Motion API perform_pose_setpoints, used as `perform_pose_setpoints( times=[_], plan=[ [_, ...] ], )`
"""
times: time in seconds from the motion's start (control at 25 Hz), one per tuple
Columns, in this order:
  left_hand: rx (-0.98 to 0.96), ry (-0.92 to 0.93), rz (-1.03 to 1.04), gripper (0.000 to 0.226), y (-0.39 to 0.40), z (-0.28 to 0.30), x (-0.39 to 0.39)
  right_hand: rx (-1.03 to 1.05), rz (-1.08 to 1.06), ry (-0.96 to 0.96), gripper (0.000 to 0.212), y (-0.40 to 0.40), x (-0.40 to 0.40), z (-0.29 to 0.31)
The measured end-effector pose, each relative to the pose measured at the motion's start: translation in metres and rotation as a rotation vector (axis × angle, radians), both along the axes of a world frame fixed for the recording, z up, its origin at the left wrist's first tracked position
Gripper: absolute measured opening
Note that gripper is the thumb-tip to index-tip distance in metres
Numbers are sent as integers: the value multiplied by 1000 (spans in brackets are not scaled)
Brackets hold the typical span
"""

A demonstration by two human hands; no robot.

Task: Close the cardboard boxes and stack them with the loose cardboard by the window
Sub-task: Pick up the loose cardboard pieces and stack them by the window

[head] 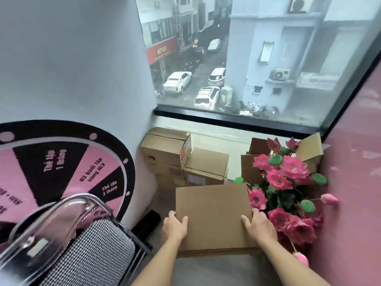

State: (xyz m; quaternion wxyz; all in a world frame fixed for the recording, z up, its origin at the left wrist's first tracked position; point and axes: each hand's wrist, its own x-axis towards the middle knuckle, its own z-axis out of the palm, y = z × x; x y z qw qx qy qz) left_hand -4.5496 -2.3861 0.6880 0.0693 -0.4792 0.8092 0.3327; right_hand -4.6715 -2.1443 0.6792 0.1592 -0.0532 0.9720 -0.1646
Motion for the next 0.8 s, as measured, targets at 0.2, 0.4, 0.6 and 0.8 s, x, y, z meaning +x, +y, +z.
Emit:
perform_pose_setpoints(
  times=[0.2, 0.4, 0.6, 0.8],
  plan=[
    [17, -25, -62, 57, -40, -11, -83, 21, -99, -30, 51, -37, -61, -6],
    [35, -42, -48, 56, -87, -32, -159, 18, -106, -55, 54, -80, -135, -22],
    [53, -65, -96, 56, -127, -48, -243, -26, -134, -107, 53, -115, -229, -52],
    [81, -100, -98, 47, -176, -59, -326, -52, -138, -198, 52, -155, -312, -80]
  ],
)
